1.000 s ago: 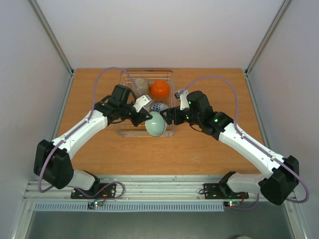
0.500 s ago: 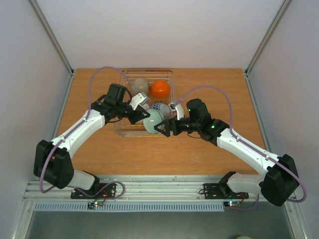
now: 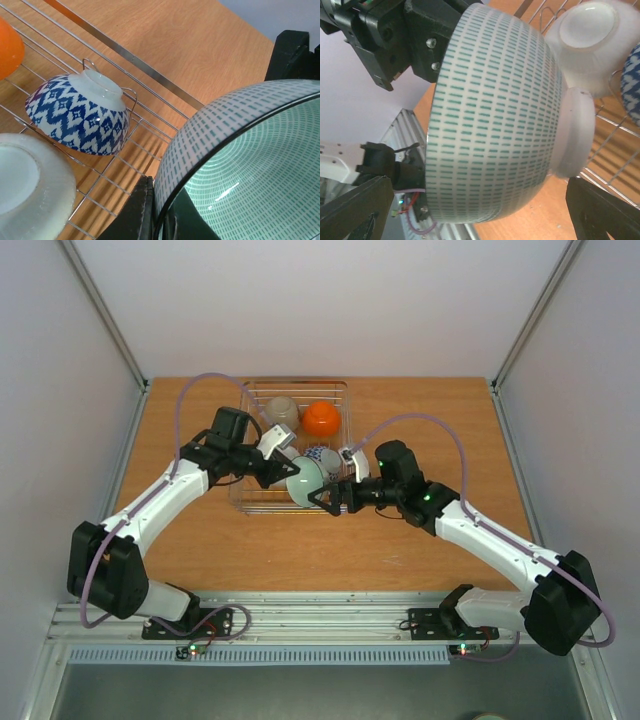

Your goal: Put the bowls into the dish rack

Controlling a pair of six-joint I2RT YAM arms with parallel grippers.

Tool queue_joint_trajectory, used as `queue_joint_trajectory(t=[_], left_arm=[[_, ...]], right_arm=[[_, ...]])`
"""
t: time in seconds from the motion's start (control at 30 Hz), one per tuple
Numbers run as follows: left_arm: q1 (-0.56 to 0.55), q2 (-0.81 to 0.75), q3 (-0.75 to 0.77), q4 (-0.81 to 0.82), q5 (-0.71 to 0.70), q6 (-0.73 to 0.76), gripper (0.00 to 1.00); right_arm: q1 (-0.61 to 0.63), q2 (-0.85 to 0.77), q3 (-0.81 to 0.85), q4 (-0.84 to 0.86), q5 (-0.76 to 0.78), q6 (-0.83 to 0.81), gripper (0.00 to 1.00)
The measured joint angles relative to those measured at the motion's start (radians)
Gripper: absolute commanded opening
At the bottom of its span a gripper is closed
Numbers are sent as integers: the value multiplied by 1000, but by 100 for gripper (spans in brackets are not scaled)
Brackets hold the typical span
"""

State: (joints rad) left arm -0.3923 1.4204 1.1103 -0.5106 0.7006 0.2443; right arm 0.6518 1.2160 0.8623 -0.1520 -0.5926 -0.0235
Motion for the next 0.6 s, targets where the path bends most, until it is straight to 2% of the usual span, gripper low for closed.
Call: queue_joint_trajectory(t=[0.3, 0.6], left_arm=[[0, -1, 0, 0, 63, -1, 0], [2, -1, 0, -3, 108, 0, 0]], right_arm=[[2, -23, 0, -42, 105, -37, 98], [3, -15, 0, -2, 106, -47, 95]])
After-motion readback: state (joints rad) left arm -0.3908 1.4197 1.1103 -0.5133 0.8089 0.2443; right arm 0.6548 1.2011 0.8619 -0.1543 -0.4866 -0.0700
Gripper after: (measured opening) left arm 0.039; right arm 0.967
